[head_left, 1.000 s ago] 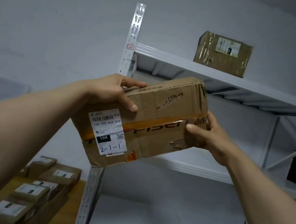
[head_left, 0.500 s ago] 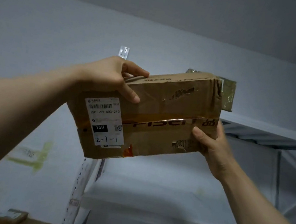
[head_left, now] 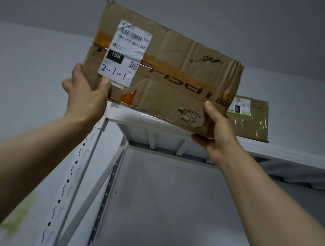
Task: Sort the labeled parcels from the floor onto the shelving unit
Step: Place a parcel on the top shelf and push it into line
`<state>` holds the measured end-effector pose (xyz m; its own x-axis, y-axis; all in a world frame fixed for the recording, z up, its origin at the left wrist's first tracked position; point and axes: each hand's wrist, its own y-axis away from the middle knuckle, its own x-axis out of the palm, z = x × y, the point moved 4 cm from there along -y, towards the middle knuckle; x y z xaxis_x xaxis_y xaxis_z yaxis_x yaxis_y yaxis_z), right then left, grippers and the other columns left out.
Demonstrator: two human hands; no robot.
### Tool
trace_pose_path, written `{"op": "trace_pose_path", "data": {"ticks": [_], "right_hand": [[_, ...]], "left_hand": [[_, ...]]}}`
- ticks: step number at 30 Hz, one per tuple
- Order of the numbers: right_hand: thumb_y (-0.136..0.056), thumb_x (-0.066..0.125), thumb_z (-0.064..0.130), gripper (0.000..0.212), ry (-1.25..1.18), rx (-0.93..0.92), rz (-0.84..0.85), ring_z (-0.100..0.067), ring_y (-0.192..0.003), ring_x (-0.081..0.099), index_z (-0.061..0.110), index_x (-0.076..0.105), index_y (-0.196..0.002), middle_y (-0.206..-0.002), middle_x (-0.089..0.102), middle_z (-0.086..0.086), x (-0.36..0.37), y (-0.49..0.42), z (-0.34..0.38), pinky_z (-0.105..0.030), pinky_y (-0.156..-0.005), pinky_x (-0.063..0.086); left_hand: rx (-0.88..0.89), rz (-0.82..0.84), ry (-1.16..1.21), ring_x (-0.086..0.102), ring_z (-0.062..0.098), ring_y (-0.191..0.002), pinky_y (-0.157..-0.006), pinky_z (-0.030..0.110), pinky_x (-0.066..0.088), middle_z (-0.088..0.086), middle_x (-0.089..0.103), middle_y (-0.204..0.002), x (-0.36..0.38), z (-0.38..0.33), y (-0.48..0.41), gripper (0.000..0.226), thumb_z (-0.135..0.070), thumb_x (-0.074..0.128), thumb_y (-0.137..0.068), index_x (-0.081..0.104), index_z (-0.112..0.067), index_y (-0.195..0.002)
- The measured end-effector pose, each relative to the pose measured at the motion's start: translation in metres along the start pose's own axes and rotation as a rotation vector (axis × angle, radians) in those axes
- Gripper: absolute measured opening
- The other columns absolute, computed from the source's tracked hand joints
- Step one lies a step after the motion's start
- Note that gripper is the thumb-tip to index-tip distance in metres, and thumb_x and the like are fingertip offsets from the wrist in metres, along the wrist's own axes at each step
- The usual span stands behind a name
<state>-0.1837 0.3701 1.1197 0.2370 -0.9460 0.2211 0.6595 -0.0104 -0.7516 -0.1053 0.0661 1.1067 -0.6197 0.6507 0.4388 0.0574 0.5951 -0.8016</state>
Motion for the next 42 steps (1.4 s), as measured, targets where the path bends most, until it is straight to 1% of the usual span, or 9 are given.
{"op": "trace_pose_path", "data": {"ticks": [4, 10, 15, 18, 23, 29, 33, 38, 42], "right_hand": [[-0.076, 0.066, 0.039, 0.055, 0.124, -0.077, 0.029, -0.026, -0.096, 0.068, 0.020, 0.049, -0.125, -0.115, 0.069, -0.012, 0.014, -0.044, -0.001, -0.041, -0.066, 0.062], [-0.096, 0.064, 0.033, 0.037, 0.265, -0.238, -0.044, -0.024, -0.088, 0.071, 0.024, 0.041, -0.125, -0.111, 0.063, -0.003, 0.034, -0.104, -0.006, -0.028, -0.057, 0.060], [-0.103, 0.054, 0.024, 0.019, 0.314, -0.134, -0.099, -0.023, -0.099, 0.067, 0.019, 0.054, -0.122, -0.124, 0.060, -0.003, 0.025, -0.137, -0.029, -0.026, -0.063, 0.060], [-0.102, 0.056, 0.022, 0.035, 0.362, -0.147, -0.186, -0.025, -0.102, 0.067, 0.021, 0.047, -0.137, -0.123, 0.056, 0.001, 0.009, -0.142, -0.040, -0.024, -0.056, 0.056], [-0.101, 0.057, 0.017, 0.030, 0.429, -0.190, -0.245, -0.022, -0.080, 0.066, 0.034, 0.047, -0.123, -0.114, 0.063, -0.003, -0.012, -0.147, -0.047, -0.039, -0.066, 0.063], [-0.097, 0.063, 0.019, 0.020, 0.452, -0.323, -0.308, -0.022, -0.078, 0.071, 0.034, 0.053, -0.107, -0.110, 0.068, -0.002, -0.019, -0.157, -0.045, -0.029, -0.051, 0.055], [-0.097, 0.062, 0.021, 0.021, 0.543, -0.384, -0.326, -0.023, -0.093, 0.069, 0.039, 0.051, -0.100, -0.106, 0.066, 0.005, -0.032, -0.160, -0.048, -0.046, -0.080, 0.061], [-0.096, 0.063, 0.020, 0.023, 0.675, -0.471, -0.314, -0.012, -0.085, 0.057, 0.038, 0.051, -0.102, -0.102, 0.058, 0.012, -0.044, -0.163, -0.056, -0.029, -0.074, 0.043], [-0.095, 0.063, 0.020, 0.023, 0.761, -0.465, -0.289, -0.015, -0.097, 0.057, 0.034, 0.056, -0.113, -0.115, 0.062, 0.009, -0.045, -0.163, -0.064, -0.035, -0.084, 0.047]], "left_hand": [[0.011, -0.099, -0.022, 0.047, 0.032, -0.130, -0.099, 0.056, 0.048, 0.005, 0.025, -0.155, 0.007, 0.019, -0.023, 0.076, -0.037, 0.060, -0.093, 0.011, -0.033, -0.151], [0.219, -0.169, -0.194, 0.055, 0.017, -0.111, -0.096, 0.042, 0.050, 0.001, 0.047, -0.135, 0.017, 0.025, -0.045, 0.049, -0.038, 0.061, -0.091, 0.034, -0.032, -0.132], [0.283, 0.083, -0.352, 0.051, 0.028, -0.122, -0.109, 0.047, 0.042, 0.004, 0.026, -0.150, 0.048, 0.032, -0.051, 0.051, -0.025, 0.057, -0.095, 0.037, -0.037, -0.140], [0.235, 0.209, -0.371, 0.041, 0.040, -0.135, -0.112, 0.043, 0.034, -0.003, -0.001, -0.161, 0.067, 0.044, -0.044, 0.068, -0.014, 0.056, -0.094, 0.024, -0.042, -0.147], [0.212, 0.294, -0.374, 0.031, 0.043, -0.141, -0.069, 0.006, 0.038, -0.008, -0.015, -0.161, 0.088, 0.061, -0.040, 0.082, -0.003, 0.056, -0.091, 0.018, -0.049, -0.148], [0.130, 0.377, -0.311, 0.030, 0.043, -0.142, -0.086, 0.027, 0.050, -0.009, -0.014, -0.161, 0.104, 0.079, -0.052, 0.086, 0.002, 0.057, -0.089, 0.020, -0.047, -0.149], [0.088, 0.426, -0.330, 0.020, 0.039, -0.146, -0.111, 0.049, 0.039, -0.010, -0.010, -0.162, 0.120, 0.087, -0.053, 0.083, 0.000, 0.055, -0.089, 0.021, -0.048, -0.149], [0.042, 0.471, -0.425, 0.007, 0.039, -0.148, -0.109, 0.050, 0.041, -0.007, -0.014, -0.162, 0.138, 0.101, -0.046, 0.092, 0.005, 0.053, -0.086, 0.013, -0.048, -0.149], [0.039, 0.452, -0.617, 0.005, 0.042, -0.147, -0.100, 0.045, 0.049, -0.003, -0.025, -0.161, 0.145, 0.110, -0.040, 0.101, 0.002, 0.056, -0.085, -0.005, -0.042, -0.152]]}}
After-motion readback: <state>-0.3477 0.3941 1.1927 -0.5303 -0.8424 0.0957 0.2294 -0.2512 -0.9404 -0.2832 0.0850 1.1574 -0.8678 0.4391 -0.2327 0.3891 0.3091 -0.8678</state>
